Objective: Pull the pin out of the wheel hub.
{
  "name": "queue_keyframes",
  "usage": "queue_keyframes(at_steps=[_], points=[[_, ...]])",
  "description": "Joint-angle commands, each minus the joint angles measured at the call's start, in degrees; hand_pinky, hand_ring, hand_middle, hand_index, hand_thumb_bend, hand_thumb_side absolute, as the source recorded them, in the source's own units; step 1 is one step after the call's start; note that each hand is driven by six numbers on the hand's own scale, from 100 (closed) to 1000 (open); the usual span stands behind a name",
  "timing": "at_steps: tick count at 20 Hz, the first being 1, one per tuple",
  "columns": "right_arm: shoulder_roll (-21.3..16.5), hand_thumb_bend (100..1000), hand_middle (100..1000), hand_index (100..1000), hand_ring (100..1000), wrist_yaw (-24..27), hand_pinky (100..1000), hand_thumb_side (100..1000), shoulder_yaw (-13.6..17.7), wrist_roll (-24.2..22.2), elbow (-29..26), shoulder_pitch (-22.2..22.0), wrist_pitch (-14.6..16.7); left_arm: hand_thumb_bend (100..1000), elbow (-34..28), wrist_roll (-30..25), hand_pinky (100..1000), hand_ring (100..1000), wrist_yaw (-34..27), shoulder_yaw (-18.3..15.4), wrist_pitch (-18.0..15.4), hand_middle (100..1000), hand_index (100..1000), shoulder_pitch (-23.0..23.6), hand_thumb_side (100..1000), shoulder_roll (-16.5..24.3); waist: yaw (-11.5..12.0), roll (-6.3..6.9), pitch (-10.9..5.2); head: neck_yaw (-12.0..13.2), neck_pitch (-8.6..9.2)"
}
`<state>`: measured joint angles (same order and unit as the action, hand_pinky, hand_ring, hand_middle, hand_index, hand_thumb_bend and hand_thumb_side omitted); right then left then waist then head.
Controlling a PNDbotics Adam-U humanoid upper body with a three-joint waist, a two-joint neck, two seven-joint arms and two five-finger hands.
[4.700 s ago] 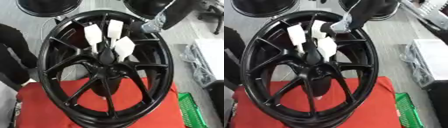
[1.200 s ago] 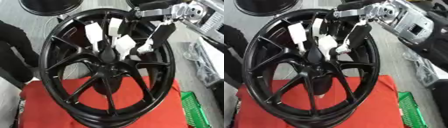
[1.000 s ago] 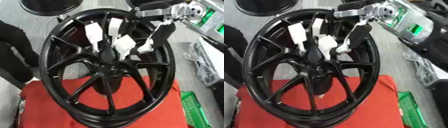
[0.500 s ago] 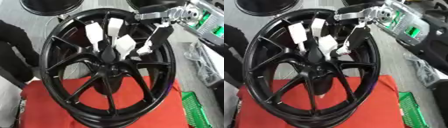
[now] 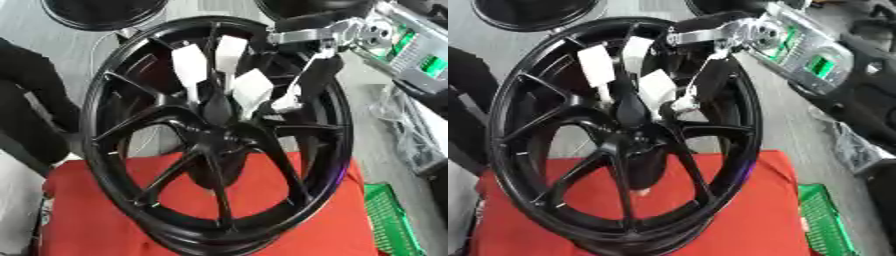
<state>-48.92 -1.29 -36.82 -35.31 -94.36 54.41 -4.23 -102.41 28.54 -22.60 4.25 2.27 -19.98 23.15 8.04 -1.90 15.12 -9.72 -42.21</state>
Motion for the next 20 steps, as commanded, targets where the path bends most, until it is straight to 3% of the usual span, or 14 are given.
queue_keyframes(at_steps=[1,4,8,14,20], points=[[-0.55,292,645,719,644,0.31,746,190,0.64,1.25,-0.02,0.80,-0.15,319,-0.90,-0.21,614,858,-0.09,-0.16,-0.14,694,703,-0.81,680,0.75,0.06,0.17,-0.86,0.02,0.04],[-0.45,229,592,671,599,0.42,726,112,0.53,2.00,-0.07,0.81,0.05,319,-0.89,-0.26,614,858,-0.11,-0.11,-0.12,694,703,-0.82,681,0.74,0.08,0.16,-0.89,-0.02,0.05],[-0.35,100,518,602,533,0.08,695,100,0.42,2.22,-0.15,0.83,0.69,318,-0.88,-0.36,614,859,-0.14,0.01,-0.07,694,703,-0.84,681,0.73,0.11,0.13,-0.94,-0.10,0.06],[-1.61,100,437,547,508,0.66,670,100,1.42,3.10,-1.87,0.64,1.00,318,-0.86,-0.34,614,861,-0.13,-0.02,-0.10,695,703,-0.77,681,0.77,0.08,-0.02,-1.06,-0.17,0.04],[-5.75,101,418,532,495,4.99,657,100,5.77,3.84,-6.98,-0.81,-1.11,318,-0.83,-0.35,614,862,-0.11,-0.04,-0.11,695,703,-0.67,682,0.91,-0.08,-0.15,-1.16,-0.16,0.11]])
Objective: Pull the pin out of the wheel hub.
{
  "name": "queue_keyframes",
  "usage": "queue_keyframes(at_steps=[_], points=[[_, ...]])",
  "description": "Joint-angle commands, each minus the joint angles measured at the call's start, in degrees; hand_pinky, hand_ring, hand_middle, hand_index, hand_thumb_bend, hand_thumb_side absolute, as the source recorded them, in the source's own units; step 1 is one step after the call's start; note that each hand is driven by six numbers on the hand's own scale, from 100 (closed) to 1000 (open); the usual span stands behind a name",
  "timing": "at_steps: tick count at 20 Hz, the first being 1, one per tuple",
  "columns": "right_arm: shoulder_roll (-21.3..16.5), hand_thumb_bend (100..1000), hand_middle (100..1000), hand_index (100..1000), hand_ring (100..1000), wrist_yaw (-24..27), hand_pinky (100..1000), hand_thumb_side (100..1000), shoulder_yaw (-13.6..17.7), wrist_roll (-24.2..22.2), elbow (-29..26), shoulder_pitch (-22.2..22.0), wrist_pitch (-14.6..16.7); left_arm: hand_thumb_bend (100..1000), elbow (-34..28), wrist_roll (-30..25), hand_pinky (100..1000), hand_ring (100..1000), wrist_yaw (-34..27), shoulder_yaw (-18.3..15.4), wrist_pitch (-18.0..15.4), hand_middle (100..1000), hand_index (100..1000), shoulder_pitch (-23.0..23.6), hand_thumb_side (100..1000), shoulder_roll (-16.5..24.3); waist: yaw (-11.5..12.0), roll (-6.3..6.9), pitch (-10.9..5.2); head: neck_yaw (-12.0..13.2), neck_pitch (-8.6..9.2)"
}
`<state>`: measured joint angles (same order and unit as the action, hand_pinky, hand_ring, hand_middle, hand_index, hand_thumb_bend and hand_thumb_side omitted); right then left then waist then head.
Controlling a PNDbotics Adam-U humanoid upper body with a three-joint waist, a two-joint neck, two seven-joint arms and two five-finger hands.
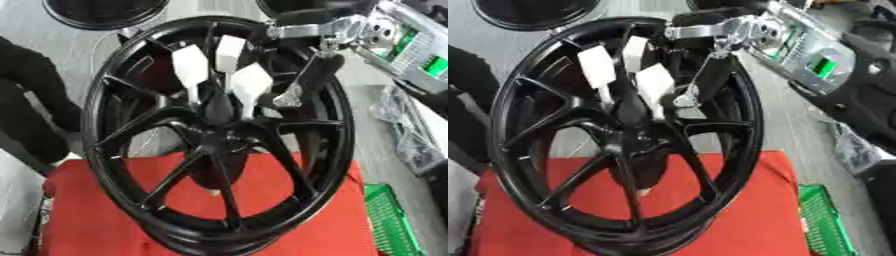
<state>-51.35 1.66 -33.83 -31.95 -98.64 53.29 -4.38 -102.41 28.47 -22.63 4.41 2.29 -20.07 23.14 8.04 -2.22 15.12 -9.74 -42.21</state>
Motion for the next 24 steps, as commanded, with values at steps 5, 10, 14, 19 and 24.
queue_keyframes(at_steps=[5,10,14,19,24], points=[[-7.47,110,415,531,492,7.08,654,100,8.68,1.65,-8.60,-2.61,-3.10,318,-0.84,-0.27,614,863,-0.07,-0.25,-0.15,696,703,-0.58,681,0.97,-0.22,0.14,-1.11,-0.03,0.24],[-12.24,113,417,533,492,11.67,653,100,21.20,7.89,-13.00,-10.15,-2.75,318,-0.96,0.00,614,864,0.00,-0.59,-0.32,696,703,-0.66,680,0.87,-0.59,0.28,-0.88,0.66,0.62],[-14.84,100,419,535,493,13.75,652,100,32.10,17.91,-10.69,-19.54,-2.04,318,-1.02,0.28,614,865,0.05,-0.87,-0.41,696,703,-0.61,680,0.93,-1.20,0.49,-0.67,1.38,0.85],[-14.75,100,429,542,501,10.12,653,100,42.02,27.81,-0.64,-28.47,-1.39,317,-0.93,0.59,613,867,0.03,-1.13,-0.44,696,703,-0.19,683,1.26,-2.15,0.79,-0.49,1.92,0.93],[-13.32,115,434,546,507,3.40,656,100,47.01,33.22,7.17,-32.64,-0.53,317,-0.88,0.80,613,868,0.04,-1.33,-0.46,697,703,0.05,685,1.40,-2.60,0.97,-0.36,2.14,0.96]])
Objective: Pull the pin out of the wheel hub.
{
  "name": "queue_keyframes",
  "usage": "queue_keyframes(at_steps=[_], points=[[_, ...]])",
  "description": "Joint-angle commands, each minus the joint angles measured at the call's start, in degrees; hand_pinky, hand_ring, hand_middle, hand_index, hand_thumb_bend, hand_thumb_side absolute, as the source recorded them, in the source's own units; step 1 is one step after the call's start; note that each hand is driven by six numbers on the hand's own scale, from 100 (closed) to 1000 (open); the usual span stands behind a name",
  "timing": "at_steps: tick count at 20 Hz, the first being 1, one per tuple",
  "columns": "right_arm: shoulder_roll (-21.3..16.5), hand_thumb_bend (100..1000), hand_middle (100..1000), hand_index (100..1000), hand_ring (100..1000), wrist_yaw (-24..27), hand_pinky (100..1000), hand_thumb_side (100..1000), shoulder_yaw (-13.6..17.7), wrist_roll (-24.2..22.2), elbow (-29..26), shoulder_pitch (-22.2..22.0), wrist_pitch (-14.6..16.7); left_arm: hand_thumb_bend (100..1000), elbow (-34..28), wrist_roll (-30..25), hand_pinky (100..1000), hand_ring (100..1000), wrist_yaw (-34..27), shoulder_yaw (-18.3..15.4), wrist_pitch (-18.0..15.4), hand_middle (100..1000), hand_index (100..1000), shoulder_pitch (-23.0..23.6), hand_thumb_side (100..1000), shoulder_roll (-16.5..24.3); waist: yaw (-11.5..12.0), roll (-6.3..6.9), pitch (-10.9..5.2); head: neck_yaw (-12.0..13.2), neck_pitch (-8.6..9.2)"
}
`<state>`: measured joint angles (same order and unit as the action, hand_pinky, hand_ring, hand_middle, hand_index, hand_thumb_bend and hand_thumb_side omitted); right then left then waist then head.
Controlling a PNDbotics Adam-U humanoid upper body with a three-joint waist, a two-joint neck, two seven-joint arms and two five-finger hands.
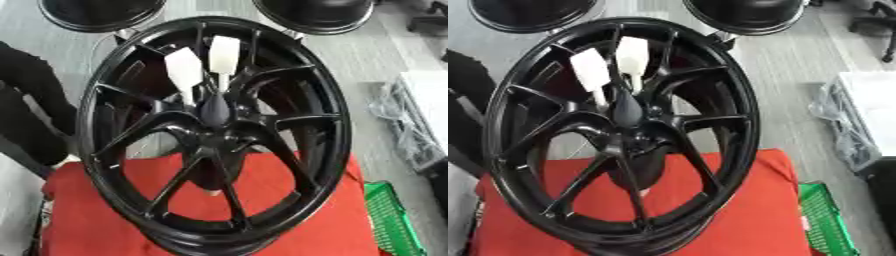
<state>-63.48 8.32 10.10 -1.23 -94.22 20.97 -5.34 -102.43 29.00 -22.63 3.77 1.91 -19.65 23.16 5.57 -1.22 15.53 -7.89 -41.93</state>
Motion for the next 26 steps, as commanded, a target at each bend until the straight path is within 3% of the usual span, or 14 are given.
queue_keyframes(at_steps=[1,5,9,14,16,19,20,21,22,23,25,26], points=[[-0.92,126,440,551,511,-4.96,657,100,3.71,3.36,3.99,-1.10,0.45,316,-0.87,0.28,613,868,0.06,-0.71,-0.08,697,703,-0.35,685,1.40,-0.20,-0.03,-0.75,0.36,0.66],[0.37,127,456,570,523,-8.87,663,100,6.32,6.32,9.09,-3.86,0.13,317,-0.92,0.42,613,868,0.10,-0.87,-0.17,697,703,-0.34,684,1.39,-0.32,-0.04,-0.67,0.69,0.66],[2.28,151,489,610,553,-8.88,676,100,9.26,10.72,14.21,-5.91,-1.40,316,-0.91,0.51,613,869,0.09,-0.95,-0.22,698,703,-0.26,685,1.42,-0.47,-0.05,-0.64,1.00,0.66],[4.54,111,506,629,570,-8.32,683,100,12.04,17.25,20.69,-8.13,-9.22,314,-0.91,0.59,613,870,0.08,-1.04,-0.27,698,703,-0.15,687,1.50,-0.64,-0.06,-0.68,1.21,0.88],[5.27,145,529,654,583,-7.69,690,100,12.88,19.85,22.70,-9.03,-11.07,313,-0.89,0.59,613,871,0.07,-1.05,-0.26,698,703,-0.08,687,1.58,-0.75,-0.06,-0.69,1.31,0.83],[5.74,259,614,736,661,-8.04,711,100,13.39,23.91,25.12,-9.79,-14.28,313,-0.92,0.54,614,871,0.08,-1.03,-0.25,699,703,-0.02,688,1.63,-0.82,-0.02,-0.67,1.31,0.98],[5.90,338,763,837,794,-8.32,771,100,13.41,25.03,25.37,-9.84,-14.94,313,-0.94,0.51,614,871,0.05,-1.02,-0.24,699,703,-0.01,688,1.64,-0.81,-0.02,-0.67,1.27,1.07],[6.04,354,852,895,859,-8.71,821,284,13.40,26.07,25.47,-9.84,-15.33,313,-0.95,0.51,614,872,0.05,-1.04,-0.23,699,703,-0.02,688,1.64,-0.79,-0.02,-0.67,1.25,1.13],[6.19,314,875,910,878,-8.98,836,385,13.39,26.96,25.49,-9.78,-15.59,313,-0.95,0.52,614,872,0.06,-1.06,-0.24,699,703,-0.02,687,1.64,-0.76,-0.02,-0.67,1.25,1.09],[6.31,252,899,926,900,-9.09,851,540,13.34,27.69,25.43,-9.68,-15.71,313,-0.95,0.52,613,872,0.09,-1.07,-0.23,699,703,-0.04,688,1.64,-0.74,-0.02,-0.67,1.24,1.00],[6.49,176,919,939,918,-8.81,857,653,13.13,28.78,25.07,-9.43,-15.68,313,-0.96,0.49,614,872,0.13,-1.05,-0.22,699,703,-0.07,688,1.61,-0.70,-0.03,-0.66,1.18,0.85],[6.63,139,928,940,921,-8.30,857,661,12.95,29.07,24.69,-9.25,-15.53,312,-0.97,0.48,614,872,0.12,-1.03,-0.22,699,703,-0.09,688,1.59,-0.67,-0.04,-0.67,1.14,0.75]])
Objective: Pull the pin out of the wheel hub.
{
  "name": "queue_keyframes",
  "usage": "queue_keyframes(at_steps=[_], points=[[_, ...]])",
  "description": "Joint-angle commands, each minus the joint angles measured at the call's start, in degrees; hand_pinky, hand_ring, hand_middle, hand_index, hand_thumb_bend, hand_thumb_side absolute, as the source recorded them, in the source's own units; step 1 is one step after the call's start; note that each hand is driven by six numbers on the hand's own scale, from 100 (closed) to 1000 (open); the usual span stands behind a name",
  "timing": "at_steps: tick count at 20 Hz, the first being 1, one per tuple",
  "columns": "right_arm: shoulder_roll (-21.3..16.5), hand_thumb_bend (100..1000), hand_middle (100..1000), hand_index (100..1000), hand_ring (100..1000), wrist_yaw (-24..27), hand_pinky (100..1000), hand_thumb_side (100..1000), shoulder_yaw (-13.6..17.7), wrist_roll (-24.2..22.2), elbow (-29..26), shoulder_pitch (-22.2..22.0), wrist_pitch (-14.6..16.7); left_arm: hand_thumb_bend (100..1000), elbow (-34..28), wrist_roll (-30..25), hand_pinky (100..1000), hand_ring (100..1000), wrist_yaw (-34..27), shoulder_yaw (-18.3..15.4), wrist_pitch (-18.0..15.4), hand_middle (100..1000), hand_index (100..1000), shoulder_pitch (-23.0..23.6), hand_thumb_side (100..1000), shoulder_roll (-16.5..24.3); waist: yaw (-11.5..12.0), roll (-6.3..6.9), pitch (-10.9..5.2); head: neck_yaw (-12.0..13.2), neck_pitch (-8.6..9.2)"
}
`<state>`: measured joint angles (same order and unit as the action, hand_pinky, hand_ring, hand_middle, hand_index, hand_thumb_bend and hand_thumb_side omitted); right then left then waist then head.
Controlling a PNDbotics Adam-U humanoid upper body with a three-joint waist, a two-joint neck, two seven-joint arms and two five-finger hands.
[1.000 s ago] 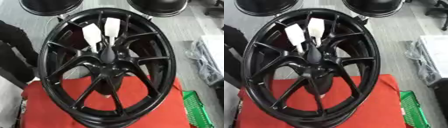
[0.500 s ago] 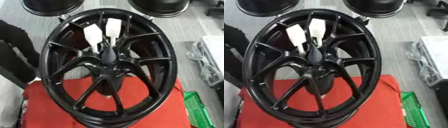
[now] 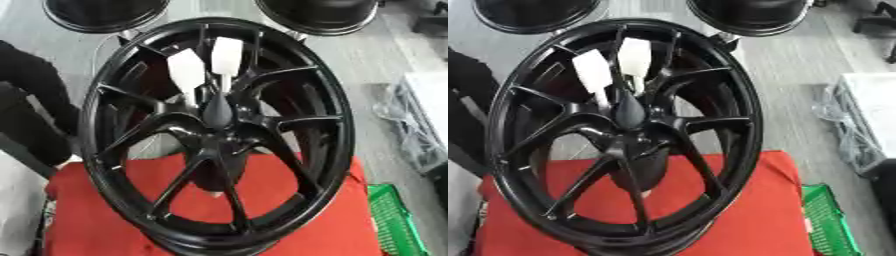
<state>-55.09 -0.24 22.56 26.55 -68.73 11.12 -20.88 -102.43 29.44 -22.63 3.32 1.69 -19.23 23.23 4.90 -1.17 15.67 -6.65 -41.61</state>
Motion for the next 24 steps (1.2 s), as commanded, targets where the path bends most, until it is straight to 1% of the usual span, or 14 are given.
queue_keyframes(at_steps=[1,5,7,8,9,10,12,15,17,19,20,21,22,24], points=[[-1.62,127,925,936,918,0.86,855,634,0.32,1.58,-1.29,0.86,0.19,312,-1.01,0.02,614,873,0.10,-0.57,-0.01,700,703,-0.54,688,1.49,0.06,-0.09,-0.81,-0.15,0.38],[-1.39,129,906,921,899,2.70,847,529,-0.70,2.97,-3.93,2.22,0.63,313,-1.08,-0.05,614,873,0.01,-0.52,-0.03,700,703,-0.68,687,1.38,0.26,-0.09,-0.84,-0.37,0.35],[-1.22,103,845,872,850,4.19,823,442,-1.35,3.62,-6.47,3.26,1.74,313,-1.07,-0.08,614,873,-0.04,-0.48,-0.02,700,703,-0.71,687,1.33,0.34,-0.08,-0.87,-0.47,0.32],[-1.09,100,812,845,820,5.43,804,319,-1.77,3.89,-8.04,3.79,2.75,313,-1.06,-0.10,614,874,-0.06,-0.46,-0.02,700,703,-0.73,687,1.31,0.39,-0.08,-0.89,-0.52,0.29],[-0.95,100,803,837,811,6.99,799,270,-2.25,4.21,-9.84,4.41,4.15,313,-1.07,-0.13,614,874,-0.08,-0.43,-0.02,700,703,-0.76,686,1.29,0.45,-0.08,-0.92,-0.57,0.27],[-0.85,100,794,828,801,8.50,797,249,-2.87,4.59,-11.62,5.03,5.64,313,-1.08,-0.17,614,874,-0.09,-0.40,-0.02,700,703,-0.81,686,1.25,0.52,-0.09,-0.94,-0.63,0.25],[-0.50,100,787,820,792,10.97,796,274,-4.50,4.57,-15.09,6.65,8.61,313,-1.09,-0.25,614,874,-0.10,-0.31,0.00,701,703,-0.94,685,1.15,0.73,-0.09,-1.01,-0.85,0.29],[0.68,100,785,817,788,14.28,805,342,-7.33,2.03,-18.98,9.63,11.68,313,-1.12,-0.39,615,875,-0.12,-0.17,0.03,701,703,-1.14,684,0.94,1.08,-0.08,-1.12,-1.17,0.35],[2.17,100,785,818,786,17.24,809,324,-9.12,-0.45,-20.67,12.00,13.03,314,-1.14,-0.48,615,875,-0.10,-0.09,0.05,701,703,-1.32,682,0.75,1.34,-0.05,-1.18,-1.31,0.32],[4.23,100,785,818,785,19.56,807,330,-10.46,-2.67,-21.60,14.50,13.72,314,-1.19,-0.53,615,875,-0.09,-0.06,0.03,701,703,-1.46,682,0.55,1.56,0.01,-1.24,-1.42,0.27],[5.67,100,780,814,779,20.36,803,293,-10.78,-3.40,-21.95,15.86,14.23,315,-1.21,-0.54,615,875,-0.09,-0.04,0.03,701,703,-1.50,681,0.45,1.65,0.06,-1.27,-1.46,0.23],[7.07,100,776,810,774,20.87,800,198,-10.95,-3.83,-22.15,16.98,14.80,319,-1.22,-0.56,615,875,-0.09,-0.02,0.03,701,703,-1.54,682,0.36,1.72,0.11,-1.28,-1.46,0.22],[8.50,100,772,807,770,21.27,796,284,-11.06,-4.10,-22.24,17.95,15.29,315,-1.23,-0.58,615,875,-0.10,0.00,0.04,701,703,-1.61,681,0.25,1.81,0.19,-1.29,-1.47,0.21],[11.32,100,766,804,762,22.02,792,295,-11.16,-4.27,-22.26,19.54,15.96,316,-1.25,-0.62,615,875,-0.13,0.03,0.04,701,703,-1.73,680,0.02,1.97,0.35,-1.27,-1.57,0.19]])
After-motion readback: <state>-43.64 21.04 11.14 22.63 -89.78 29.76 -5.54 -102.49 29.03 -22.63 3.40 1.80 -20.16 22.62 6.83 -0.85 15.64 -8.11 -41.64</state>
